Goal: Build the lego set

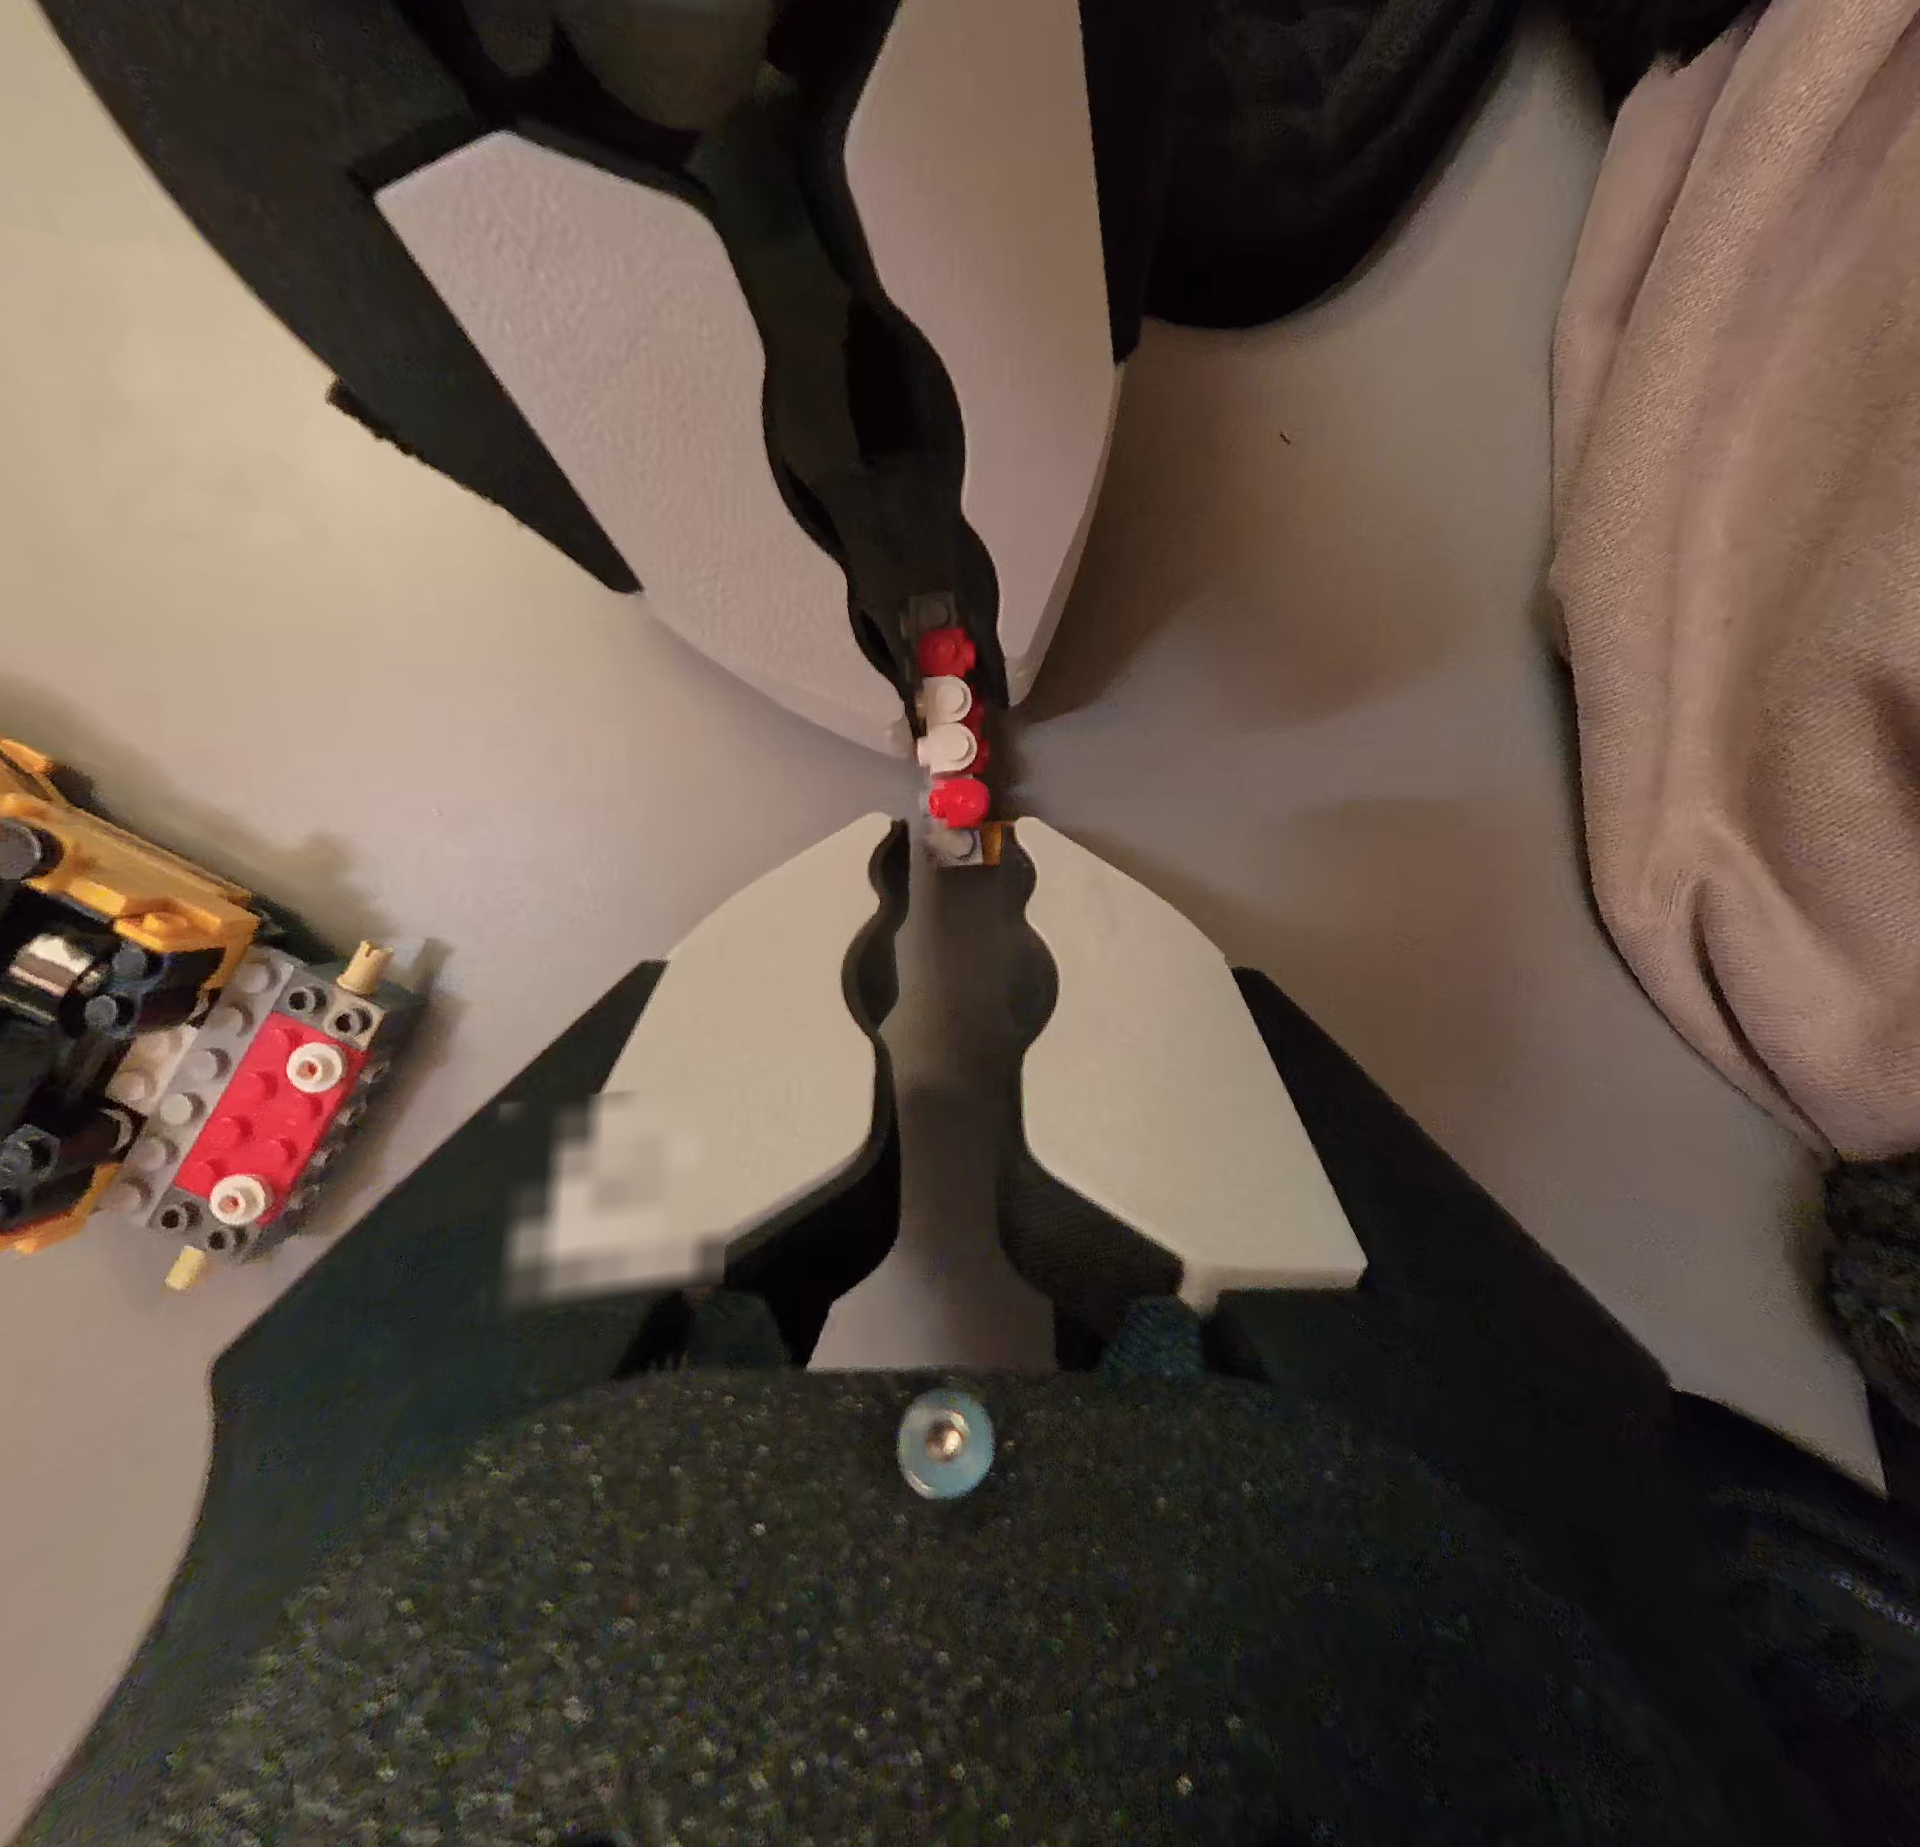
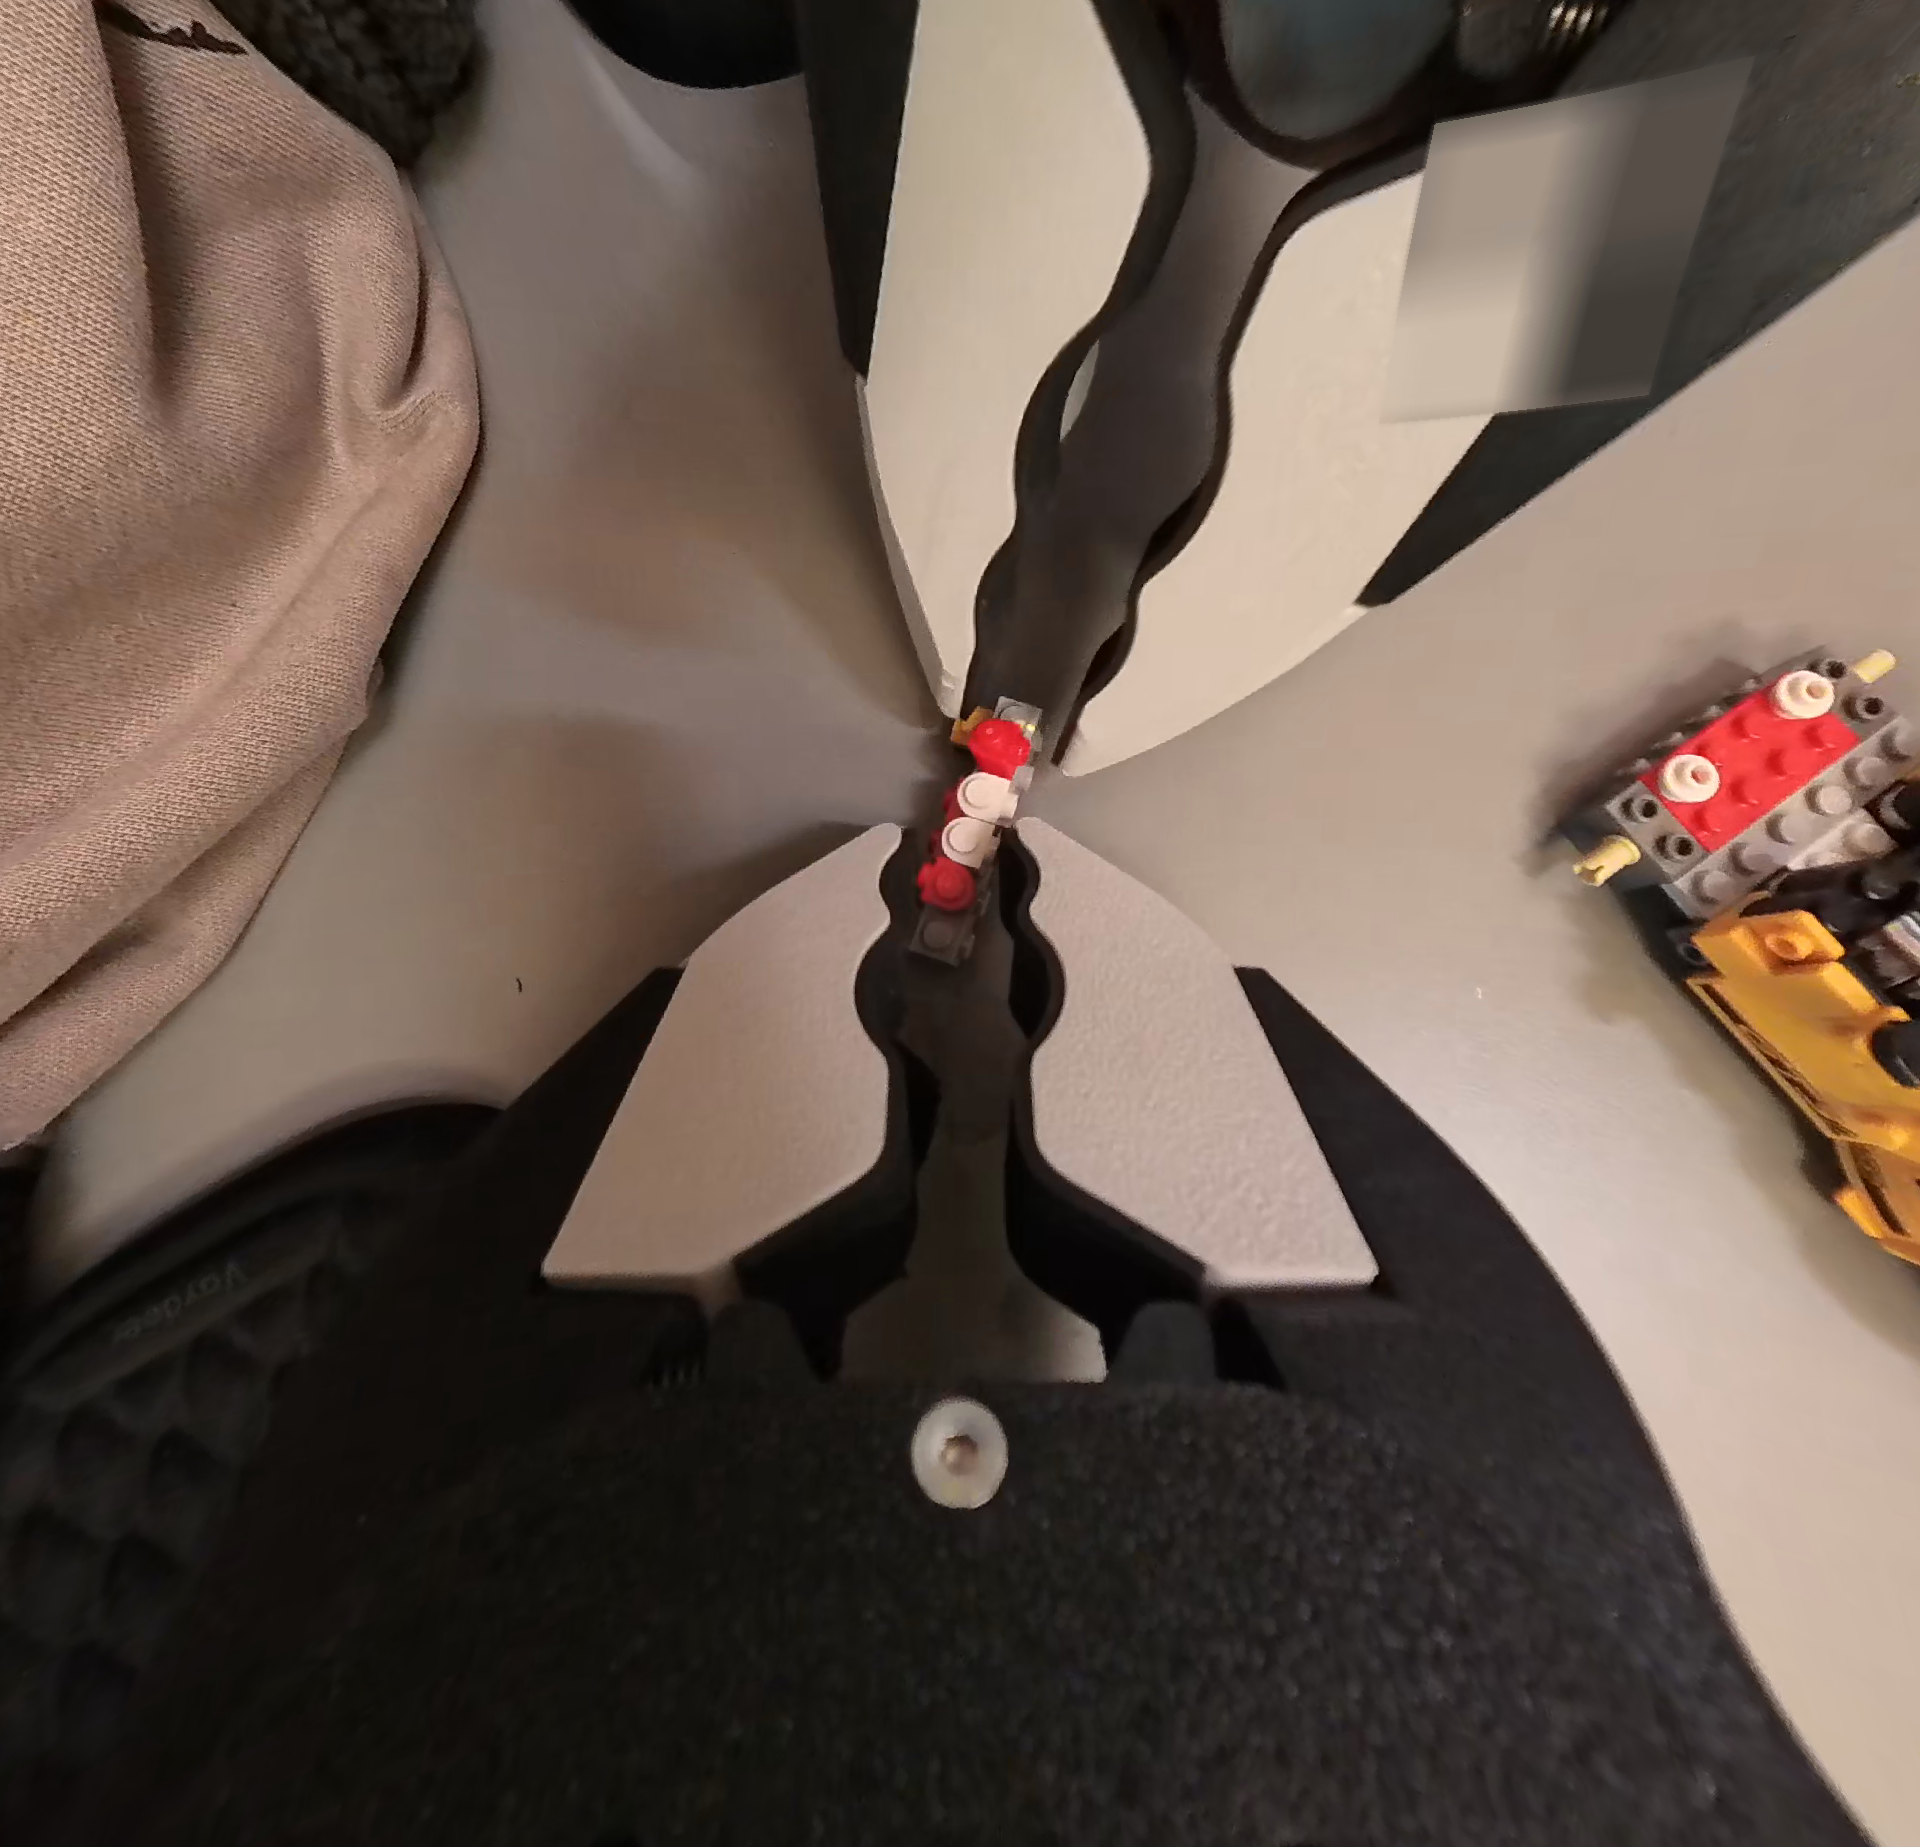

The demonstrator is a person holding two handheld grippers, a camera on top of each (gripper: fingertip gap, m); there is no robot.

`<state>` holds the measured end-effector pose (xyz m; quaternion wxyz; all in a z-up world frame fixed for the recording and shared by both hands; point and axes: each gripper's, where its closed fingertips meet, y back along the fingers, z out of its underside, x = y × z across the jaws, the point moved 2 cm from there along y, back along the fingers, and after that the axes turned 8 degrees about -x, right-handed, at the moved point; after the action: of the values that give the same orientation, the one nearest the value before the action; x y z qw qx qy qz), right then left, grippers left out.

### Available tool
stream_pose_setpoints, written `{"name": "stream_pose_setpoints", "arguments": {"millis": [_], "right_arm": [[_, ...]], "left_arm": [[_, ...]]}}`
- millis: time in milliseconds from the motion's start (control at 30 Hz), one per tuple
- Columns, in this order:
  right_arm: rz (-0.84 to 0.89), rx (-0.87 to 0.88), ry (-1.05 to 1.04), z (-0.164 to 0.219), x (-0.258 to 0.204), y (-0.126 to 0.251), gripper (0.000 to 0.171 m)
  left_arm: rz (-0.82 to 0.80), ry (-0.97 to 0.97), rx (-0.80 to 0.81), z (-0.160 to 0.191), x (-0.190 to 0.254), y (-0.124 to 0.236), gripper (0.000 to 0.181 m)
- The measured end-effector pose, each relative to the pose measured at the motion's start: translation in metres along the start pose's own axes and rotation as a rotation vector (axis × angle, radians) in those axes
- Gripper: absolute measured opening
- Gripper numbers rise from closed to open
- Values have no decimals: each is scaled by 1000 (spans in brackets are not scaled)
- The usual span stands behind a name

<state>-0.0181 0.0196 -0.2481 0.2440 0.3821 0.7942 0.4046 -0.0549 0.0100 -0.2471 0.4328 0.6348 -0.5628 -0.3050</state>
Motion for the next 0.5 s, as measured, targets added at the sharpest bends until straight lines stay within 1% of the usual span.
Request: {"name": "stream_pose_setpoints", "arguments": {"millis": [167,333,400,500], "right_arm": [[-11,5,3,1,-1,0,15],[-45,3,29,2,-3,0,15],[-74,-1,52,3,-5,0,14],[-121,-26,80,5,-6,1,14]], "left_arm": [[-7,39,32,4,1,-2,17],[-21,75,128,2,6,-7,14],[-32,81,164,1,8,-7,10],[-46,95,210,0,11,-8,10]]}}
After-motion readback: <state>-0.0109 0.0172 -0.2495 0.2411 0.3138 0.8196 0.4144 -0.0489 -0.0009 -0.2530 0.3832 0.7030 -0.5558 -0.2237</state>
